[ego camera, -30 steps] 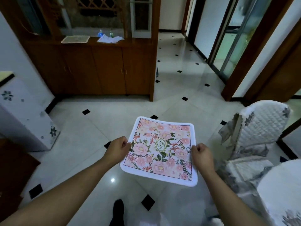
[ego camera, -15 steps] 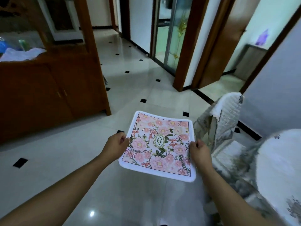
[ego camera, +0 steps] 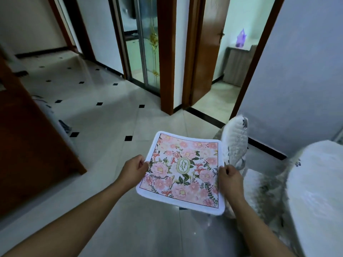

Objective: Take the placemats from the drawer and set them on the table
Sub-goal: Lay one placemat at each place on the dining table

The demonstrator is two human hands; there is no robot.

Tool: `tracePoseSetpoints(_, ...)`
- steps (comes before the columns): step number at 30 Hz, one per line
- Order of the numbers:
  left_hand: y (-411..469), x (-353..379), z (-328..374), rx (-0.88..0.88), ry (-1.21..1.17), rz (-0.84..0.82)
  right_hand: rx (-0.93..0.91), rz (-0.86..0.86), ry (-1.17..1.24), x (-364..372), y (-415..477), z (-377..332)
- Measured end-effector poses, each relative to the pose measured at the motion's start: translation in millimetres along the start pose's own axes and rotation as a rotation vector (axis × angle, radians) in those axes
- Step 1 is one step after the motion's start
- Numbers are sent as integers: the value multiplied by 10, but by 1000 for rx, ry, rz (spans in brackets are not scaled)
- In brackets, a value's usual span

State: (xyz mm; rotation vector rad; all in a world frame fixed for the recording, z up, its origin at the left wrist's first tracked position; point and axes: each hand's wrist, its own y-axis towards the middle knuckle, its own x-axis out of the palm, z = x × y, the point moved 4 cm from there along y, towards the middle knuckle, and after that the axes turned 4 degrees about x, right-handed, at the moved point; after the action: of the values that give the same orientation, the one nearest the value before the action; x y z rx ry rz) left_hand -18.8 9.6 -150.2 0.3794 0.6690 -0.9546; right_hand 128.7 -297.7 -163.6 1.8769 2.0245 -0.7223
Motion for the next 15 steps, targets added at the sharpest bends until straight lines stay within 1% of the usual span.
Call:
tracePoseSetpoints(4,951,130,261,59,-3,-52,35,81,30,-37,607,-301)
tracePoseSetpoints(8,1942,422,522,154,-20,-153,113,219,59,-43,1182,-345)
tracePoseSetpoints(11,2781,795,822,266,-7,-270,194,359,90,-80,1612,-269)
tracePoseSetpoints(15,3731,1337,1483,460,-17,-447,354,530,149,-156,1969,-217)
